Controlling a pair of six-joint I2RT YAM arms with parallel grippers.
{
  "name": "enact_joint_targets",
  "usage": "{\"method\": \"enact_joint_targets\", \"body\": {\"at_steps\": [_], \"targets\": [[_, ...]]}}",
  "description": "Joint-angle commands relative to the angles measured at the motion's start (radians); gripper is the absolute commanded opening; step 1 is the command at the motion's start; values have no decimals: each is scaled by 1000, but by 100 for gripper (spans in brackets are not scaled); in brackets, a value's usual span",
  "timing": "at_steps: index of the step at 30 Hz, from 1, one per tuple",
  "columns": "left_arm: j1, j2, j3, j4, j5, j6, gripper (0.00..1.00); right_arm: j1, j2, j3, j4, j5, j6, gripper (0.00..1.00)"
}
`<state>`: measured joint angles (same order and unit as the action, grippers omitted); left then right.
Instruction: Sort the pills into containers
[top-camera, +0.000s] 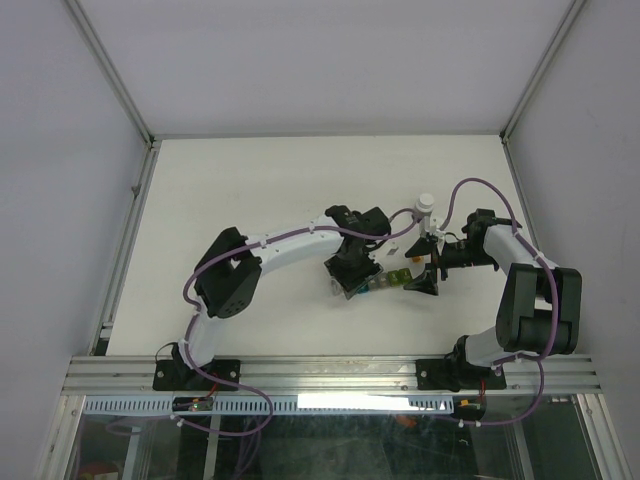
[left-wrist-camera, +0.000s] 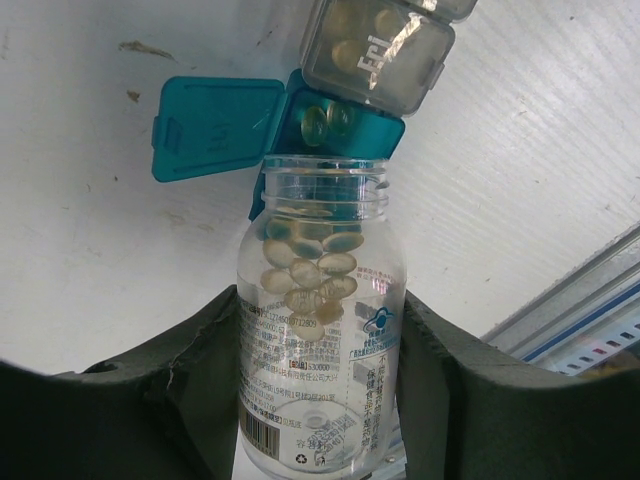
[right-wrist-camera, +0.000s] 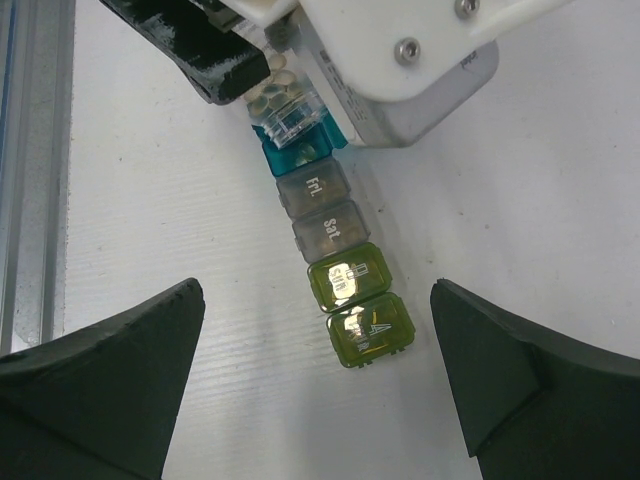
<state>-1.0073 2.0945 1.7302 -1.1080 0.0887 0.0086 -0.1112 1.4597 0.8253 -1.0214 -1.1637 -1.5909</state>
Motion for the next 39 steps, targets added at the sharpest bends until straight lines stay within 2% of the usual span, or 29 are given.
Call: {"method": "enact_joint_targets", "body": {"at_steps": [1,7,11,14,20,23,25,26,27,30,32,39], "targets": [[-10,-130,-43,106,-1,-10,0,-7,-21,12,-5,-28,-13,99],[-33,-279,-208,328,-13,48,0,-17,-24,34,-32,-31,-42,99],[-37,-469,-403,570,13,82,0,-71,-7,135,-232,-71,-211,100],[-39,-641,-620,830,37,131,0,-143,17,219,-486,-103,-432,100],[-39,-940,-1065,1510,111,163,0,-192,-92,276,-508,-147,-350,99],[-39,-1021,-1178,1722,147,108,0,-193,-160,295,-474,-193,-279,100],[-39,-1077,-1214,1783,163,63,0,-193,-203,299,-406,-234,-168,99],[-39,-1102,-1228,1798,174,43,0,-193,-222,291,-335,-257,-30,99],[-39,-1124,-1244,1821,185,22,0,-193,-238,281,-272,-269,42,99],[-39,-1173,-1305,1923,215,-41,0,-193,-268,258,-192,-262,68,100],[-39,-1181,-1337,1974,226,-65,0,-190,-271,252,-180,-251,33,99],[-36,-1121,-1290,1973,255,-10,0,-123,-207,192,-226,-24,-343,98]]}}
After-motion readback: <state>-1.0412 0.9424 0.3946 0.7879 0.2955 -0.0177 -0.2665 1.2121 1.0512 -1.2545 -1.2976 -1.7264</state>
